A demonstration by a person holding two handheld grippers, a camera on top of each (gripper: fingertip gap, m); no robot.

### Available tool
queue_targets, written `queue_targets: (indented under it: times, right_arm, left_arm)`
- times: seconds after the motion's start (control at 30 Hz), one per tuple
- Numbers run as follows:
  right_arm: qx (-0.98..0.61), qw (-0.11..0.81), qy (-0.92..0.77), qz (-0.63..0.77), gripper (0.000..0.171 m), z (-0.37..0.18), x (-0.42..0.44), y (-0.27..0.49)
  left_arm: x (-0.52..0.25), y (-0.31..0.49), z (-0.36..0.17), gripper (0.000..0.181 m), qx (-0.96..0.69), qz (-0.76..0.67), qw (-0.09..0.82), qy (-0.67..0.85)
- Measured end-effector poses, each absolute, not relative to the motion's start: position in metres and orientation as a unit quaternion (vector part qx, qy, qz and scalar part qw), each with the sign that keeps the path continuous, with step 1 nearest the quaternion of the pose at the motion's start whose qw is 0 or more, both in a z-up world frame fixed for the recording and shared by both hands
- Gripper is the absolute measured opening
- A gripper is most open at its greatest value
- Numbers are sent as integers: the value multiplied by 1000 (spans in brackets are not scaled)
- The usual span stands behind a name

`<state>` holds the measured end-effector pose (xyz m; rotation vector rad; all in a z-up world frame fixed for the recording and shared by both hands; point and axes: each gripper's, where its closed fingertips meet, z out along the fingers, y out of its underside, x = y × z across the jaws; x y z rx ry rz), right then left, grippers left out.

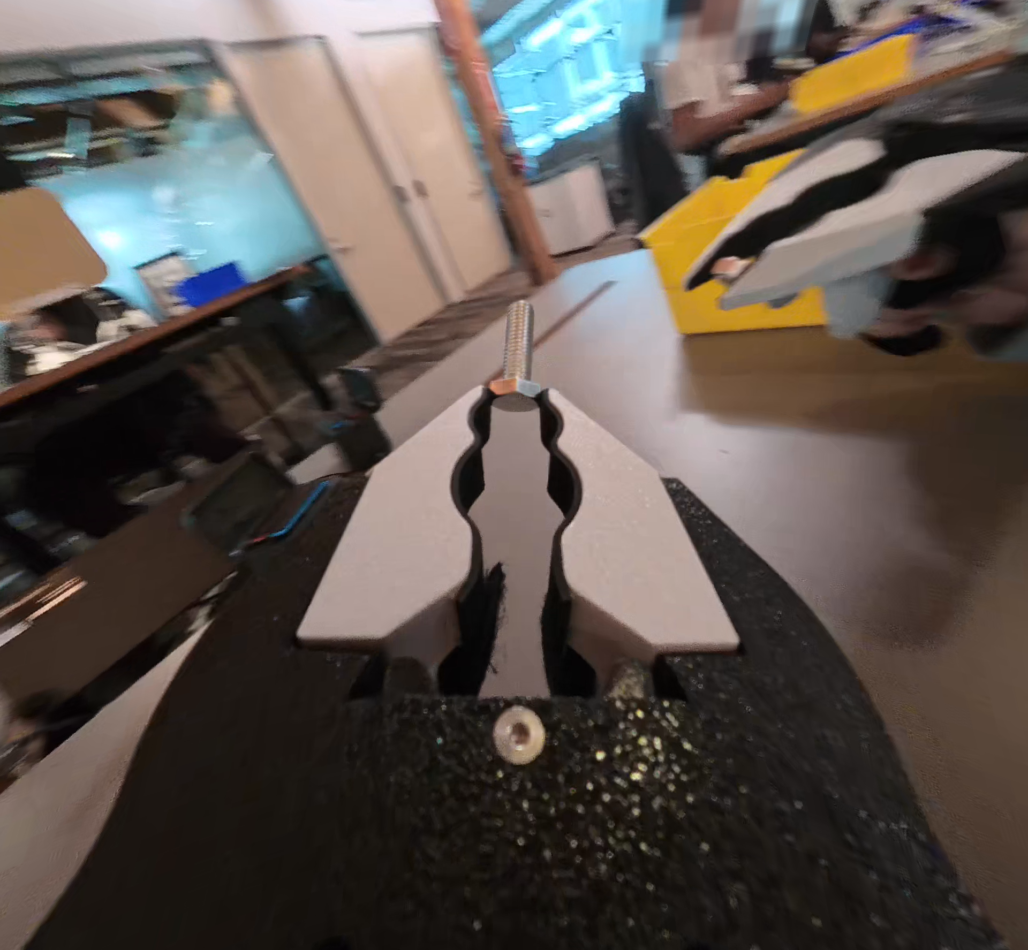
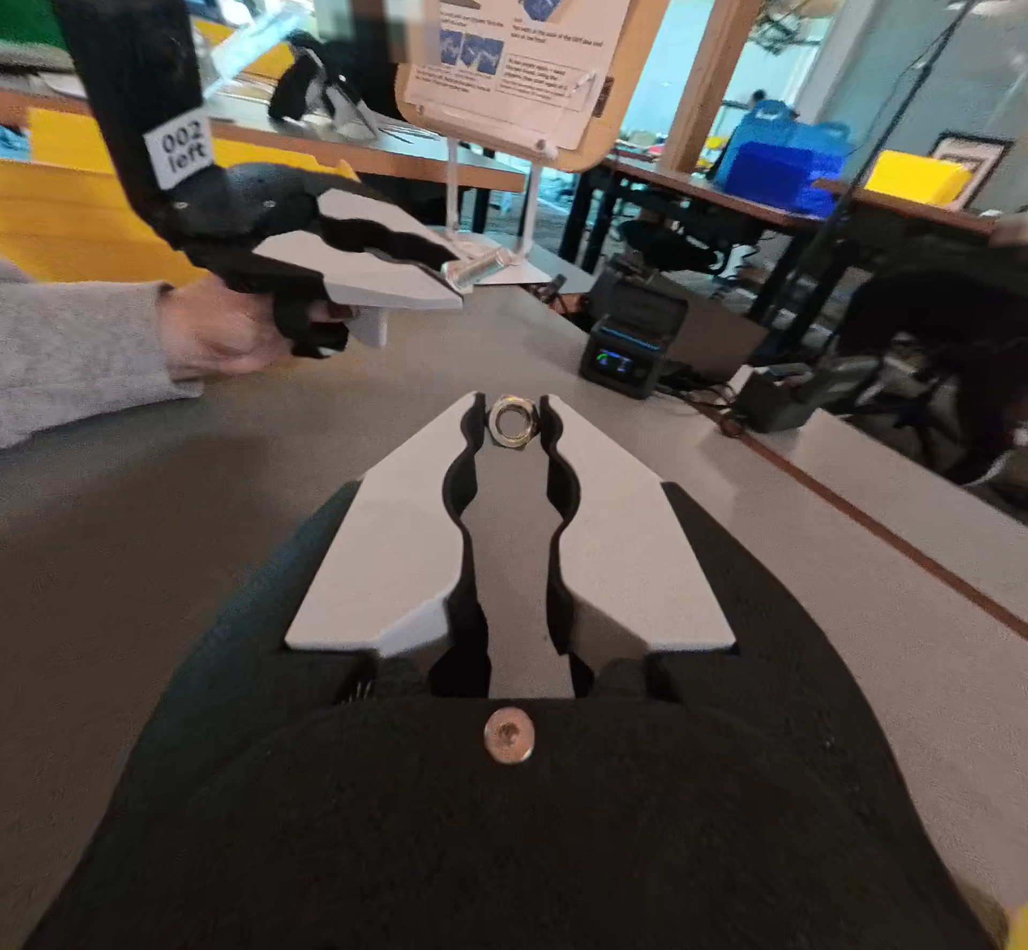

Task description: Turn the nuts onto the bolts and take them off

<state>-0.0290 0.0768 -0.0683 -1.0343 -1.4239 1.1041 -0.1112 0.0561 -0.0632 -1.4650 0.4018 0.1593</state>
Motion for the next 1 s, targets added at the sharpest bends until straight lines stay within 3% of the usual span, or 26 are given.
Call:
queue_targets:
  times: [0.2,0.37,0.47,0.63,1.0]
  right_arm:
    - [-397,672,-523,343,18,-14,-4,81]
    - [-475,686,-488,256,18,38,78,104]
    - [-604,612,-481,171,19,16,148,161]
    - [-769,373,-505,117,19,-88,226,219]
    - [-769,224,-587,120,19,-172,205,214]
  left_arm:
    - [-106,66,-77,15,-667,128,715,164]
    - [-101,68,-79,15,-667,135,711,179]
    - [-100,71,-84,15,-674,129,704,182]
    - [-90,72,-88,15,-675,136,694,210]
    - [-61,72,-100,15,-671,160,662,292]
